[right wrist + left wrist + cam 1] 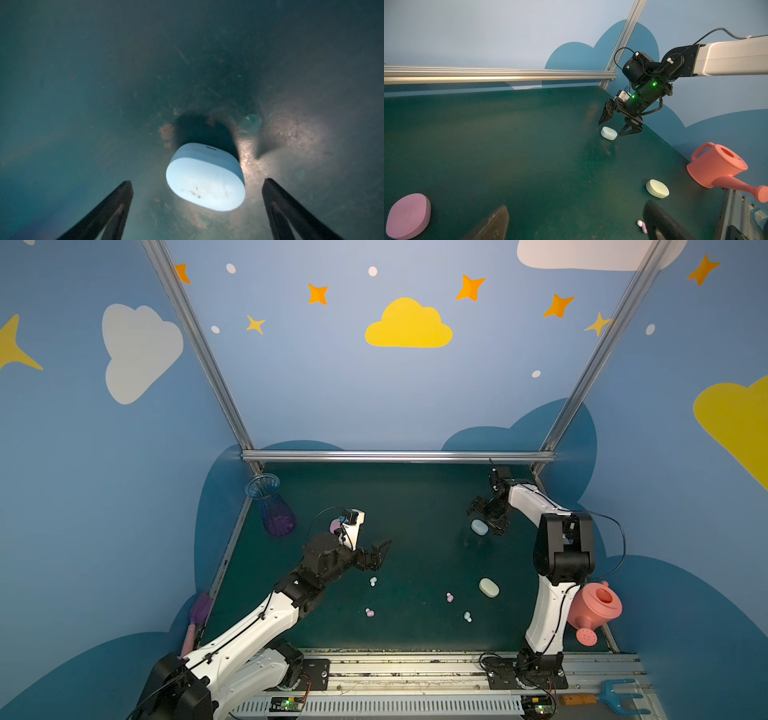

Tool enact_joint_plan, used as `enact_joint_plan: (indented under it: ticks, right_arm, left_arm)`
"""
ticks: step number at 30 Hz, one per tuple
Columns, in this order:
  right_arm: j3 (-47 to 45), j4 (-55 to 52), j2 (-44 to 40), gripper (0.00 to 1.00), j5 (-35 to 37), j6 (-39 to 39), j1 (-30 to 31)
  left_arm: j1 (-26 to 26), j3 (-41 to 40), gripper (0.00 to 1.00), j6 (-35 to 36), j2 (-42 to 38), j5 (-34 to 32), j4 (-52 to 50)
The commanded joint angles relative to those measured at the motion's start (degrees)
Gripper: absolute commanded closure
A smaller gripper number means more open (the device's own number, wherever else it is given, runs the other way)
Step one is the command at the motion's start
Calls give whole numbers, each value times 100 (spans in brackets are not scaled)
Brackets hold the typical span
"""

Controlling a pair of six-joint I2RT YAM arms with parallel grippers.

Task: Insert wireless bluetooth earbuds into charging case
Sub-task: Pick up the charging case from the middle-right of the table.

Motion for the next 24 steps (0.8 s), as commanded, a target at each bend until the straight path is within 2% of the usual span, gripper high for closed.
enact_joint_plan:
  ticks: [1,3,8,16,24]
  right_arm:
    - [65,-219,140,6,-48,162,9]
    - [22,-200,152,8,-11,199,0]
    - [48,-192,217,22,34,252,-7]
    - [98,-220,352,28,98,243,-9]
    - [29,-186,373,40,71,250,-9]
  left_arm:
    - [42,131,0,-28,12,68,105]
    - [52,120,0,-46,9,77,130]
    - [59,110,0,-80,24,83,177]
    - [73,93,0,-111,14,88,224]
    - [75,84,0,-126,-24,79,244]
